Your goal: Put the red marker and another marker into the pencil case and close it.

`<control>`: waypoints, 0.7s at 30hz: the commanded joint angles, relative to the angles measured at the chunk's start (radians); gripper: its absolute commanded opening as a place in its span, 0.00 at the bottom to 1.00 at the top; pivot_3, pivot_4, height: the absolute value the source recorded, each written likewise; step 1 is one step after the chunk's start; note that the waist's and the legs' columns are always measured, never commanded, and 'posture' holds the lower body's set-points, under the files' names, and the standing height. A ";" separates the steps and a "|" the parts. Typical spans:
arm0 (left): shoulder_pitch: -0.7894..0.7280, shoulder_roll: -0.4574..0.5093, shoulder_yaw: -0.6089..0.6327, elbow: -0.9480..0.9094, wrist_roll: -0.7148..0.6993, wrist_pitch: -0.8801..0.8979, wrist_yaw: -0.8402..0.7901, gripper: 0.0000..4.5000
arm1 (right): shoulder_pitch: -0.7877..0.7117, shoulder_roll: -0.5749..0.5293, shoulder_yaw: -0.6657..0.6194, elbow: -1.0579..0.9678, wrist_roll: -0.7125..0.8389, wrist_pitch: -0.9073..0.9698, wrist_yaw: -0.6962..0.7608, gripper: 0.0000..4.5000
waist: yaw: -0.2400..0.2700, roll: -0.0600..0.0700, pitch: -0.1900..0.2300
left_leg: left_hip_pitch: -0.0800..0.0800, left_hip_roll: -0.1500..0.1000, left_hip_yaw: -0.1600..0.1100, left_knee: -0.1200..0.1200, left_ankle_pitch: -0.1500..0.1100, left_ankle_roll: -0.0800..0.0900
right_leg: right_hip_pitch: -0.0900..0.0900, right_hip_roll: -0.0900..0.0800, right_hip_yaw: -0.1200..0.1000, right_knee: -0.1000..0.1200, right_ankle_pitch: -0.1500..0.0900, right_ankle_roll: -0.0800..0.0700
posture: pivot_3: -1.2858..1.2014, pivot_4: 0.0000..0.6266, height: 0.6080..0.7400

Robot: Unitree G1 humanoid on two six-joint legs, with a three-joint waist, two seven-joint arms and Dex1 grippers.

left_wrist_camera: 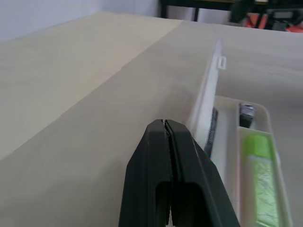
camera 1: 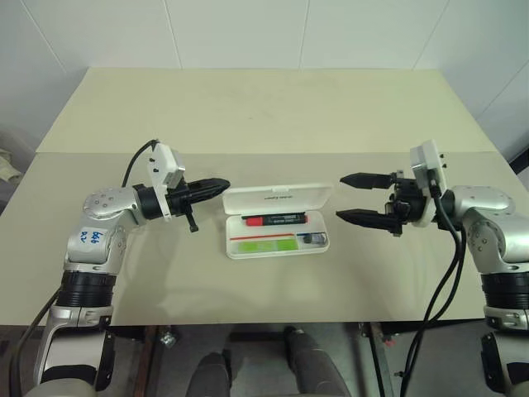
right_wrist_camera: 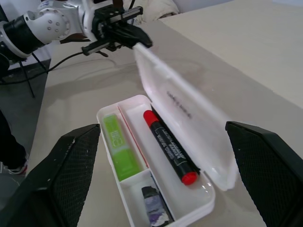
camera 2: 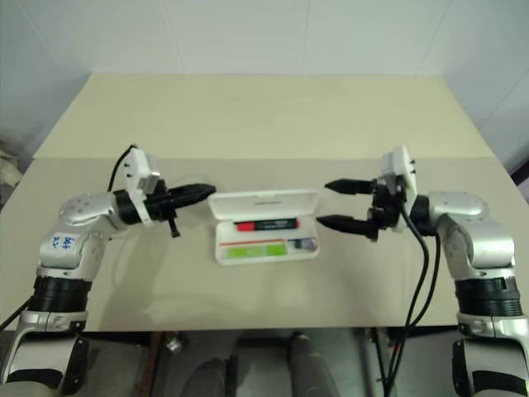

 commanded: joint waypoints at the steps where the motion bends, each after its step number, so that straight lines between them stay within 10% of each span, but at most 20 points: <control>1: 0.014 0.015 -0.026 -0.063 0.004 -0.024 -0.045 0.01 | -0.007 -0.024 -0.034 -0.009 0.011 -0.009 0.011 1.00 | 0.001 0.000 0.000 | 0.000 0.000 0.000 0.000 0.000 0.000 | 0.000 0.000 0.000 0.000 0.000 0.000 | 0.52 0.24 1.00; 21: 0.032 -0.016 -0.207 -0.068 0.085 0.040 -0.089 0.01 | 0.085 -0.025 -0.032 -0.093 -0.034 -0.105 -0.030 1.00 | 0.004 0.000 0.000 | 0.000 0.000 0.000 0.000 0.000 0.000 | 0.000 0.000 0.000 0.000 0.000 0.000 | 0.52 0.24 1.00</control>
